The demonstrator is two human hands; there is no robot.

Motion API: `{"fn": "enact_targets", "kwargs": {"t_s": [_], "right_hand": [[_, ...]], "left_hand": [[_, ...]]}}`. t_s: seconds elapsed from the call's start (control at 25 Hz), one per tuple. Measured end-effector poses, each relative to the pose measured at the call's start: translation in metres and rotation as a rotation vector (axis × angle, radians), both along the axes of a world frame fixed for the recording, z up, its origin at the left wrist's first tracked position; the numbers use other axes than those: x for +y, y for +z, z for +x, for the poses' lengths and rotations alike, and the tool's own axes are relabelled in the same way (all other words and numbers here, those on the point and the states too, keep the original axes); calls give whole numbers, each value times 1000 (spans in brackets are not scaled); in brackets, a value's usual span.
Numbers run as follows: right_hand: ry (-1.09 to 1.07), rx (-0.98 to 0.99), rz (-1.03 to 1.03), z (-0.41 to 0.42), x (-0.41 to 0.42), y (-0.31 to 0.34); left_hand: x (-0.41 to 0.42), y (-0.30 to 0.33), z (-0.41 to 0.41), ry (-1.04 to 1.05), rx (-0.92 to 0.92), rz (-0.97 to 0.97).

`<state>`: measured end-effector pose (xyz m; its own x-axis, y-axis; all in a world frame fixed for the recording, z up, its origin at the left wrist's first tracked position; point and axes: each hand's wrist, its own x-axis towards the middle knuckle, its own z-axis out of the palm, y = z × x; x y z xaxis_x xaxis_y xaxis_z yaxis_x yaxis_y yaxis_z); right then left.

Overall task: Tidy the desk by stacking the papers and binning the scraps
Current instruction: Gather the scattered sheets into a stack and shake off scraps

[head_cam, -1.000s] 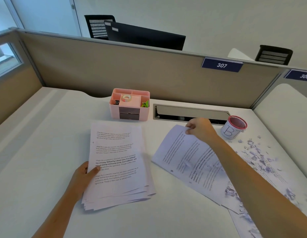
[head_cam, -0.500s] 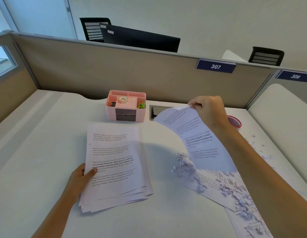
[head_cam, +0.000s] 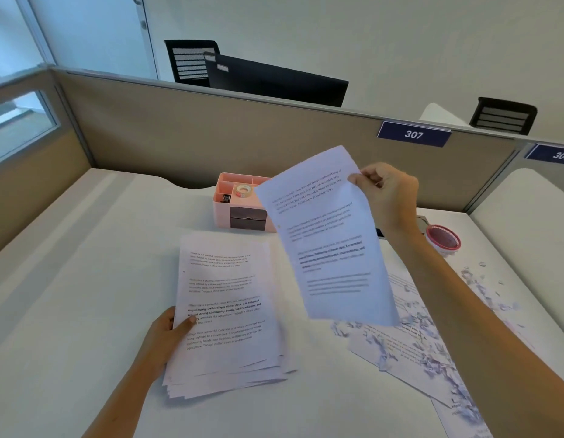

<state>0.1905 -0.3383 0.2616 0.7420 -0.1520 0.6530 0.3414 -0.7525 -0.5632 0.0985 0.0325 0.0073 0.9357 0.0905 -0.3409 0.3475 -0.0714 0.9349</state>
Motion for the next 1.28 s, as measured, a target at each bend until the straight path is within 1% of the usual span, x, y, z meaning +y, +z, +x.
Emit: {"fn": "enact_targets", "kwargs": {"t_s": [0.08, 0.16, 0.24, 0.36, 0.44, 0.48, 0.56, 0.6, 0.64, 0.68, 0.8, 0.88, 1.04, 1.12, 1.2, 1.28], "right_hand": [[-33, 184, 106, 16, 8, -19], [27, 443, 272, 27, 24, -49], [91, 649, 427, 29, 51, -85], [65, 850, 445, 19, 91, -140], [61, 950, 383, 11, 110, -168], [76, 979, 299, 9, 117, -178], [84, 984, 64, 8, 126, -189], [69, 971, -19, 10, 130, -193], [51, 957, -51, 10, 133, -196], [36, 941, -49, 11, 136, -199], [-34, 894, 52, 11, 139, -207], [-67, 906, 66, 5, 141, -211], [-72, 1024, -12, -19, 136, -222], [-48, 1016, -16, -35, 127, -230], [-23, 1000, 44, -49, 118, -233], [-37, 973, 154, -59, 105, -232]], "left_hand": [[-1, 1, 0, -15, -2, 0], [0, 2, 0, -41, -8, -8], [1, 5, 1, -39, 19, -24], [5, 4, 2, 61, 65, -111], [7, 6, 2, 88, 58, -138], [10, 9, 3, 89, 93, -189], [13, 12, 5, 16, 215, -305], [15, 12, 5, -19, 244, -344], [15, 11, 6, -44, 245, -352], [16, 11, 5, -64, 226, -319], [16, 6, 2, -104, 118, -151], [15, 7, 0, -103, 96, -123], [11, 6, 1, -79, 77, -68], [11, 3, 2, -85, 63, -61], [11, 2, 2, -93, 54, -69], [10, 1, 2, -88, 45, -75]]}}
